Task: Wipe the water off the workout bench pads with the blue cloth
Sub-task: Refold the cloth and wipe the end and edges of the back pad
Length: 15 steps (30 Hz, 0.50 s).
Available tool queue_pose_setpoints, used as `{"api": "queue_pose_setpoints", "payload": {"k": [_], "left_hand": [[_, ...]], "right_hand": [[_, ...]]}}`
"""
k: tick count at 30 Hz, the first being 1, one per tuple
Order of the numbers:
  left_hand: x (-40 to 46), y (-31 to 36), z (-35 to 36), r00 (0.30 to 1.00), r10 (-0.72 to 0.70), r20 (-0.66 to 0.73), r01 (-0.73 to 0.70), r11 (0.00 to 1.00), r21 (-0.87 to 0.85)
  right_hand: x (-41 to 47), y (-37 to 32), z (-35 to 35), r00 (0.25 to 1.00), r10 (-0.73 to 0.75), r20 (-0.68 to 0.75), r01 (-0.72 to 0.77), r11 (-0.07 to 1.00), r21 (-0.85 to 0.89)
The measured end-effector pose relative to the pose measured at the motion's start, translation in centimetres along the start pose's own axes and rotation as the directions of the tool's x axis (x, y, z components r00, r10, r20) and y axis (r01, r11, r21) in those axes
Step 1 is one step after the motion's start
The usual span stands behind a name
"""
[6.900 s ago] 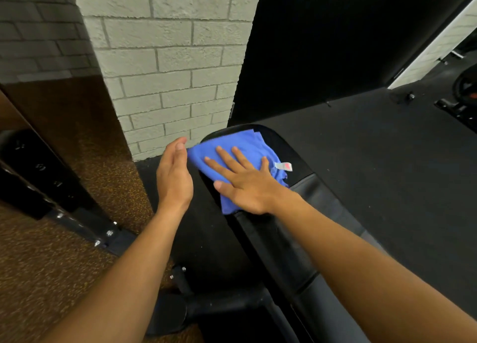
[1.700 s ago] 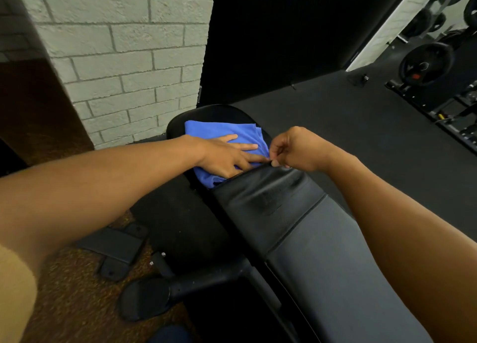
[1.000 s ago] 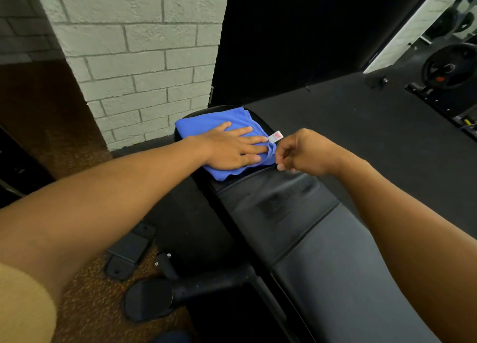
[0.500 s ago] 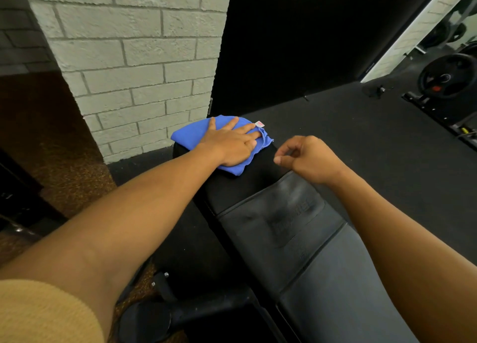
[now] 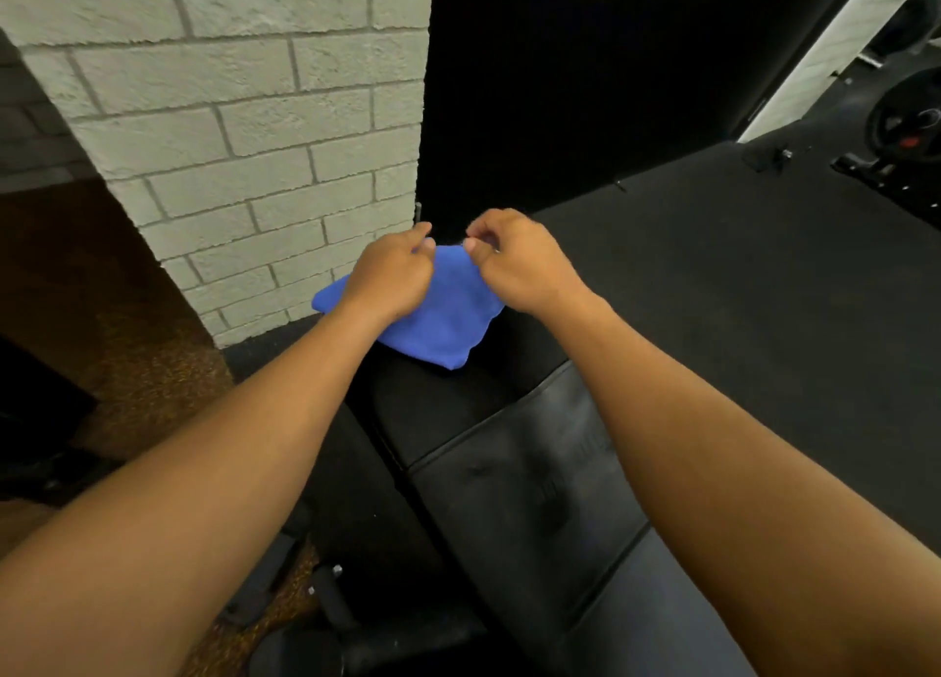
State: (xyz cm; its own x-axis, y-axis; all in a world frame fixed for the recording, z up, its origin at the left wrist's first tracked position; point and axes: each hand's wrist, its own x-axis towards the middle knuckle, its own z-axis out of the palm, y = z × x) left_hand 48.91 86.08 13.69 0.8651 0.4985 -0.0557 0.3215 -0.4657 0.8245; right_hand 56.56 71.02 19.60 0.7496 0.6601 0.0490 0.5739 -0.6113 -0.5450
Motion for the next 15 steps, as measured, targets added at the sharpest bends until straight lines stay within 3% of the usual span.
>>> {"api": "queue_pose_setpoints", "payload": {"k": [3,5,7,12,15], "left_hand": [[-0.2,1.4,-1.1,0.975,-0.068,-0.213,0.012,0.967,-0.255],[-0.1,1.2,-1.6,0.954,-0.077,-0.291,-0.012,0.956,-0.293],[0.1,0.8,-2.0,0.928,-0.094,-0.36,-0.017,0.957,-0.291],[0.6,0.0,-2.2,0.926,-0.16,-0.343,0.048,0.949,-0.313],[1.0,-1.2,-2.2,0.942,-0.185,-0.281,0.087,0.941,-0.327]], "right_hand": [[3.4,-1.9,3.6,0.972,-0.026,0.232,0.046,0.996,-0.082],[3.4,-2.5,6.3,0.93,-0.031,0.366,0.139,0.952,-0.274],[3.1,-2.6,7.3,0.924,-0.034,0.38,0.184,0.913,-0.365],[5.6,0.2,4.8,0.92,0.117,0.373,-0.016,0.965,-0.263],[6.8,3.3,3.4,0.87,0.256,0.421,-0.266,0.963,-0.036]]}}
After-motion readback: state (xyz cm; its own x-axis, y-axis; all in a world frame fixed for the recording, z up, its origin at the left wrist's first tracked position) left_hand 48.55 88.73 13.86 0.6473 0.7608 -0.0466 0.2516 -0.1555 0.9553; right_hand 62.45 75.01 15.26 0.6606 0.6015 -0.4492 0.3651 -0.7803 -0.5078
